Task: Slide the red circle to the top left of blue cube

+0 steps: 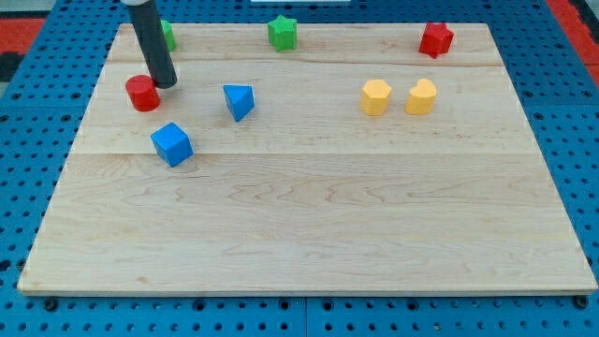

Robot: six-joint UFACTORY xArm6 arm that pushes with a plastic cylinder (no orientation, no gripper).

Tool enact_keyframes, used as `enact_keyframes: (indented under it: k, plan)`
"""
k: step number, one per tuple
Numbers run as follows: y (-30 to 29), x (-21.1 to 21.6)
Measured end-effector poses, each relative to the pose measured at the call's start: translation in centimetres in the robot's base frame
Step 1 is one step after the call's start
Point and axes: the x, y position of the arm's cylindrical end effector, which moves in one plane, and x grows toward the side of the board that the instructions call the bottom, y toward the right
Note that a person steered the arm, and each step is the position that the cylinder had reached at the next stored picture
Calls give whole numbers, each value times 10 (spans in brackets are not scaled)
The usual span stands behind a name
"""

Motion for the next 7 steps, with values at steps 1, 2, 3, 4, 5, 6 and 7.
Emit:
enact_keyframes:
  k: [1, 2, 3, 4, 5, 6, 7]
  plan:
    - [-22, -24]
    - [-45, -16]
    - [-65, 23]
    - [-22, 36]
    - [-3, 52]
    - [-2, 70]
    - [14, 95]
